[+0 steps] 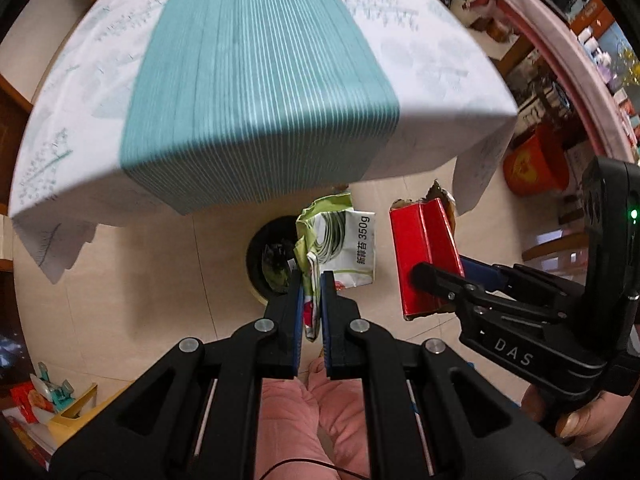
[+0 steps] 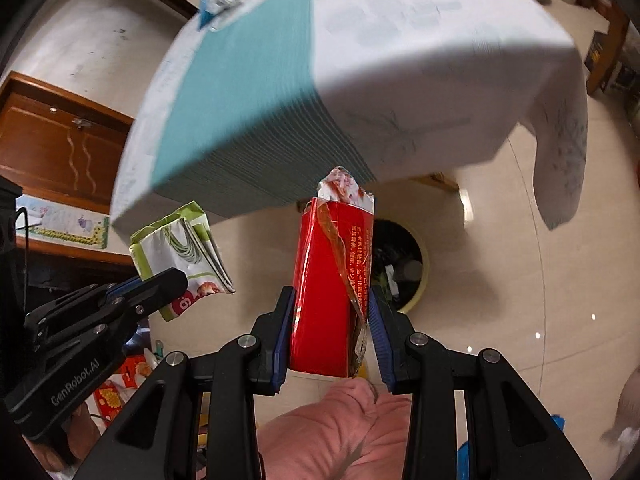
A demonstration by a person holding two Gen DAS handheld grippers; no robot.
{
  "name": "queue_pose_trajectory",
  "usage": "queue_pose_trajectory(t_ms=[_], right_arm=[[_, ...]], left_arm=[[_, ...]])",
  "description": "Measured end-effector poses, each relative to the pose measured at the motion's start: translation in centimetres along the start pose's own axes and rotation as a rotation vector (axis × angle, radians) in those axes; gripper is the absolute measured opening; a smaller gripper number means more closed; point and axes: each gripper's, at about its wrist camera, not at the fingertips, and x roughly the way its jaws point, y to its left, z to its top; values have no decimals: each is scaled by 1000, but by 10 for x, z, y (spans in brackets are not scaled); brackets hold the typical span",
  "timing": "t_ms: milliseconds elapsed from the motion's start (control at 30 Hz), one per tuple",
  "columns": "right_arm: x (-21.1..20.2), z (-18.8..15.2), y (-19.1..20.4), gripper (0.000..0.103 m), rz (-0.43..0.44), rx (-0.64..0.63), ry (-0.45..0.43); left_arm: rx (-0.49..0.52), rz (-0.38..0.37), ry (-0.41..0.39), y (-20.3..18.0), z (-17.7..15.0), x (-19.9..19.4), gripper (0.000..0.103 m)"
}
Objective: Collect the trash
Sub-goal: 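Carry the red box and packet down over the black bin with both tools, then open both tools over the bin, dropping the packet and red box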
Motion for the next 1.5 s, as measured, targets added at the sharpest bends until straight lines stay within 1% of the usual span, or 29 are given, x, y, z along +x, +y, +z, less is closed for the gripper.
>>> queue_pose_trajectory(t_ms=[233,400,600,767,900,1000,1067,1100,1133,1167,1233,1300,1433,1500], right_arm=[[63,-13,-27,35,-65,45,44],[116,-26,-42,35,-97,54,89],[180,-38,-53,35,-124,75,136],[228,-39,-53,35,-131,94,154],[250,-33,-53,36,-124,102,150],[269,-28,-48,38,-118,103,144],[279,-22,-48,41,-112,99,137],[283,-21,-49,41,-113,99,135],[285,-18,-48,41,-110,100,134],[289,-16,-49,43,-107,107,134],[294,-10,-52,45,-95,123,131],[297,-7,-53,47,-86,128,128],[297,-6,-50,48,-88,108,128],[295,-8,-48,50,-87,102,128]], left_arm=[[6,-1,45,8,-19,70,5],[-44,-4,76,25,-31,127,5],[-74,-9,97,39,-38,186,5],[-78,-17,103,48,-42,216,5],[-55,-5,99,55,-42,235,6],[-54,-8,114,61,-42,247,15],[-62,4,124,64,-39,250,29],[-68,11,128,68,-38,252,45],[-72,17,123,70,-39,253,52],[-80,27,111,74,-39,253,55],[-102,31,103,84,-40,256,71],[-123,29,95,93,-39,255,80],[-132,31,72,105,-39,252,81],[-132,36,53,108,-38,249,81]])
